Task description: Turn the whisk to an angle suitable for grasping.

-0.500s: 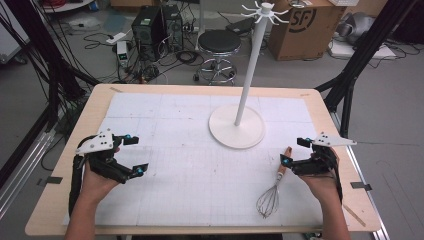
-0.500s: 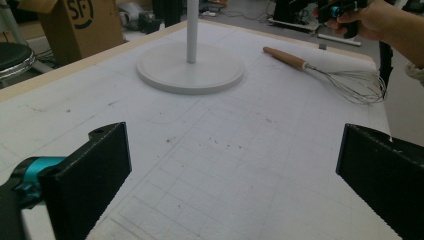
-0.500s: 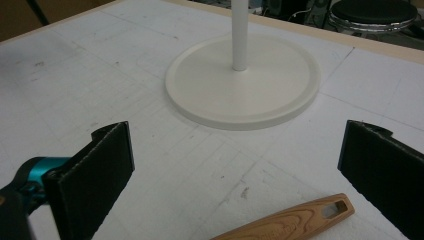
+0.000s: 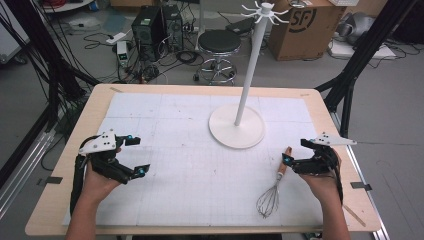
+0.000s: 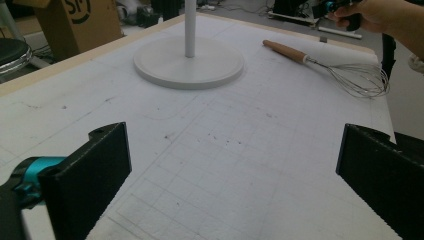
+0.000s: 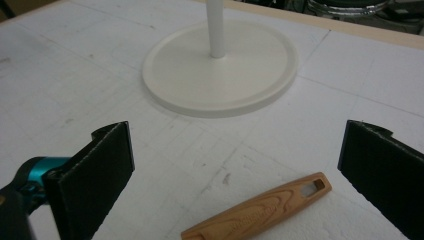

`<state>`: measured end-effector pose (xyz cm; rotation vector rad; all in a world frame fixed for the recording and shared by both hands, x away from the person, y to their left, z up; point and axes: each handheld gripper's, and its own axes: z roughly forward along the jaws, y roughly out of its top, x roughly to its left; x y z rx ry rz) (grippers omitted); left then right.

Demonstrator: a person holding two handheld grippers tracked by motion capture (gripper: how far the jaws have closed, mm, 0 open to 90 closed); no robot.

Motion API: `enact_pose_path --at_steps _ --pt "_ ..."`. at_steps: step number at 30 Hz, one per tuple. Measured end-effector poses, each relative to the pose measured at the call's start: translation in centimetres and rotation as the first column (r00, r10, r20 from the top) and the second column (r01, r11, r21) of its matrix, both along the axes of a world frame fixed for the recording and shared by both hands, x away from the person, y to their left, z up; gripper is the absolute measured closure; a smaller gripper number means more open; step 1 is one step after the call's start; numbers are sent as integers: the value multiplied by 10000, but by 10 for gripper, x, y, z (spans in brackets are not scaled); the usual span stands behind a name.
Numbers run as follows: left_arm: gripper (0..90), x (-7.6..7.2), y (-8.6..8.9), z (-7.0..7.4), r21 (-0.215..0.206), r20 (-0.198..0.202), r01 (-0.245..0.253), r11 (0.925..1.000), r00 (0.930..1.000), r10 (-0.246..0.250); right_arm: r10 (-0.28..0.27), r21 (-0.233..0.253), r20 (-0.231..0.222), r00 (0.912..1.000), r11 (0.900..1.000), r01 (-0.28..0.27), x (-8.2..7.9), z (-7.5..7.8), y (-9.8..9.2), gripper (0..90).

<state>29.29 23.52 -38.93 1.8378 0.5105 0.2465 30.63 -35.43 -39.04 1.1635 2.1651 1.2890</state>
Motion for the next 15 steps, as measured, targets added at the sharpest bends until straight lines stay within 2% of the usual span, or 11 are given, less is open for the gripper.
enact_pose_path --at_steps 2,5,11,15 --pt "17 1 -1 -1 -1 -40 12 10000 10000 -12 -171 -183 -101 9998 9997 170 2 -2 0 2" --pt "17 1 -1 -2 63 -69 3 10000 10000 -3 -402 -777 -277 9988 9963 379 4 -8 2 2" --pt "17 1 -2 -3 64 -86 49 10000 10000 -48 -397 -1010 -500 9980 9943 345 7 -13 5 2" --pt "17 2 -3 -4 120 -101 79 9999 9999 -78 -670 -1277 -843 9942 9902 559 9 -19 5 2"
